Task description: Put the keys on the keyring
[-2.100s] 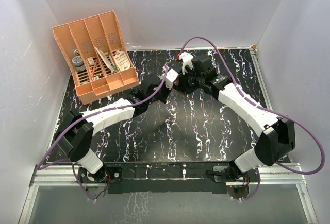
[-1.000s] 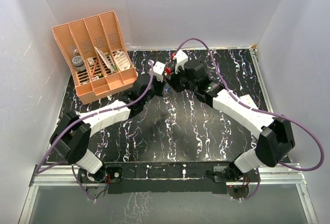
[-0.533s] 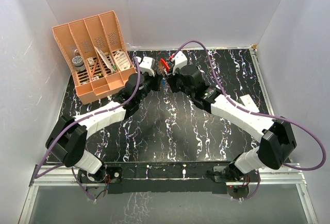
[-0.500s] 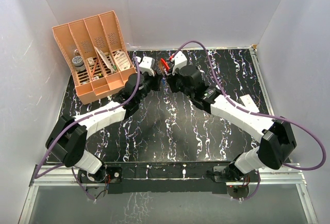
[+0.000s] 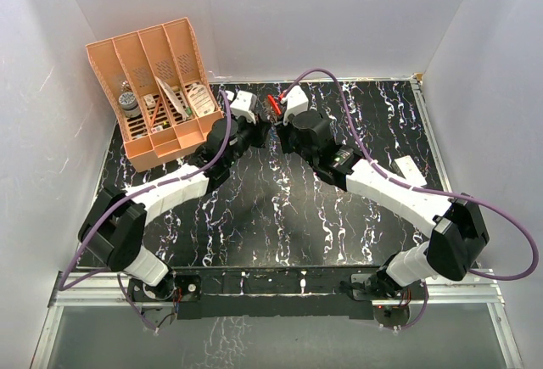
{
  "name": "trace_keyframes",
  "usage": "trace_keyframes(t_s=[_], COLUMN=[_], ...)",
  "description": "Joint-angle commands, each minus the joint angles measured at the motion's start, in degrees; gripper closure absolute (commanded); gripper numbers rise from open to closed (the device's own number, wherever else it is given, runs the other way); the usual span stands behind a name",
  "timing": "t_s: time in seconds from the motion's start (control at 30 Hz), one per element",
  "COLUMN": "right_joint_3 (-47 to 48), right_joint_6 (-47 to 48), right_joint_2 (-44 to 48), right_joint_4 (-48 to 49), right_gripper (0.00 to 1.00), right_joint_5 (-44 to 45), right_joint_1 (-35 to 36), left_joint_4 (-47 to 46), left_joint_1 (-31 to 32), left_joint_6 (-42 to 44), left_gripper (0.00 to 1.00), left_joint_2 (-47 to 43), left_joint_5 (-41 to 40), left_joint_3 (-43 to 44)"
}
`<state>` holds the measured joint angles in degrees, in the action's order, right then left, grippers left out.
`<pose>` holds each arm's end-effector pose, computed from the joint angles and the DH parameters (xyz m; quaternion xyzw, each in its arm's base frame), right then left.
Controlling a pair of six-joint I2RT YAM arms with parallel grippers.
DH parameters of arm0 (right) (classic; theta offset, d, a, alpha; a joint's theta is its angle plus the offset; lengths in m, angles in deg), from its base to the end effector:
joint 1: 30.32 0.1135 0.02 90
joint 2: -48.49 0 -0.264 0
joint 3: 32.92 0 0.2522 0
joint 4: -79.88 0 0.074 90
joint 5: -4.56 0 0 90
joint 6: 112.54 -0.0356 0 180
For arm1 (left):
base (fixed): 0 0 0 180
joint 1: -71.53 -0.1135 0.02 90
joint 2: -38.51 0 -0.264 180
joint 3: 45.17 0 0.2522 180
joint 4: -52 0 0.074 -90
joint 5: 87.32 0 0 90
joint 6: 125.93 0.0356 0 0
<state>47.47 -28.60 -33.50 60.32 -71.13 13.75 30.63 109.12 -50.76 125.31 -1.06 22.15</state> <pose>0.2479 0.2277 0.3287 -0.2000 0.7968 0.1445 0.5516 0.2807 -0.2132 0.2966 0.1141 0.6859 -0.2969 0.6545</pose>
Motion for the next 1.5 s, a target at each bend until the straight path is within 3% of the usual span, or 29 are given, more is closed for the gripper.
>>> trace_keyframes(t_s=[0.0, 0.77, 1.17, 1.47], right_joint_3=[1.4, 4.8, 4.6, 2.2], right_joint_6=[-0.6, 0.3, -0.3, 0.2], right_joint_2=[0.6, -4.8, -7.1, -4.5], right_joint_4=[1.3, 2.6, 6.7, 7.8], right_gripper=[1.00, 1.00, 1.00, 1.00], right_joint_5=[-7.2, -4.0, -1.3, -1.7], right_joint_1=[3.5, 4.2, 2.9, 2.3], left_joint_4=[-7.4, -2.3, -9.6, -7.7], left_joint_1=[1.2, 3.9, 6.3, 6.3], left_joint_6=[-2.2, 3.4, 2.1, 5.3], left_gripper=[1.00, 1.00, 1.00, 1.00], left_joint_2=[-0.1, 0.9, -2.5, -5.8], left_joint_5=[7.1, 6.3, 4.8, 1.1], left_joint_3=[4.6, 8.2, 2.9, 1.5])
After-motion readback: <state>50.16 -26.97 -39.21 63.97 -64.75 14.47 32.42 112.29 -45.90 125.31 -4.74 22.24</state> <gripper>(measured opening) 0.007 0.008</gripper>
